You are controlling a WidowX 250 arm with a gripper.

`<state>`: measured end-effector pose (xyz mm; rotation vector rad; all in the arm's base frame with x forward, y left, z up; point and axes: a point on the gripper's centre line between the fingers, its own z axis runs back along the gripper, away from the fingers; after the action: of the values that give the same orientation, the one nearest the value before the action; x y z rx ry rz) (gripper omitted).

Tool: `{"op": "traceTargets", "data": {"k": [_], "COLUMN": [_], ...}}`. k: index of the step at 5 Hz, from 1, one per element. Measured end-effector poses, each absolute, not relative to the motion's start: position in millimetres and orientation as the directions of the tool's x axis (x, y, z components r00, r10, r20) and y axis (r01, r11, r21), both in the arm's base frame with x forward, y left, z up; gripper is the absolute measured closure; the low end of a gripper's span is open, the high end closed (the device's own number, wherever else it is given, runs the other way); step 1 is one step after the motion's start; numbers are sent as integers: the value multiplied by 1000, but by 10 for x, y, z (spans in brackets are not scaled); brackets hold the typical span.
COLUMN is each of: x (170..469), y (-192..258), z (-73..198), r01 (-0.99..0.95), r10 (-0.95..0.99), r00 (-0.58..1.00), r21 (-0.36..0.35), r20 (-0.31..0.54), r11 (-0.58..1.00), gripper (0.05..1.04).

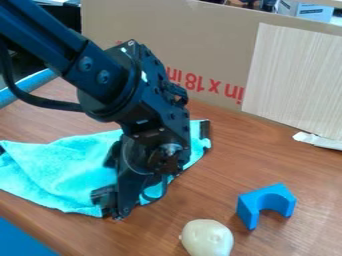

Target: Unfold the cloth from bottom right to top left

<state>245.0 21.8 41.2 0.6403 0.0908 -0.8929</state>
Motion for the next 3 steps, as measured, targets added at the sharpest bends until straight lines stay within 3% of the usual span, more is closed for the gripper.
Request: {"op": "traceTargets", "data": {"k": [1, 2, 3], "x": [2451, 2444, 2431], "y": [214, 225, 237], "z": [394, 378, 358], "r01": [748, 743, 742], "r10": [-695, -692, -689], "r00": [638, 643, 643], "r21": [482, 487, 495], "r20": [-332, -328, -334], "r11": [457, 459, 453], "gripper": [351, 446, 753]}}
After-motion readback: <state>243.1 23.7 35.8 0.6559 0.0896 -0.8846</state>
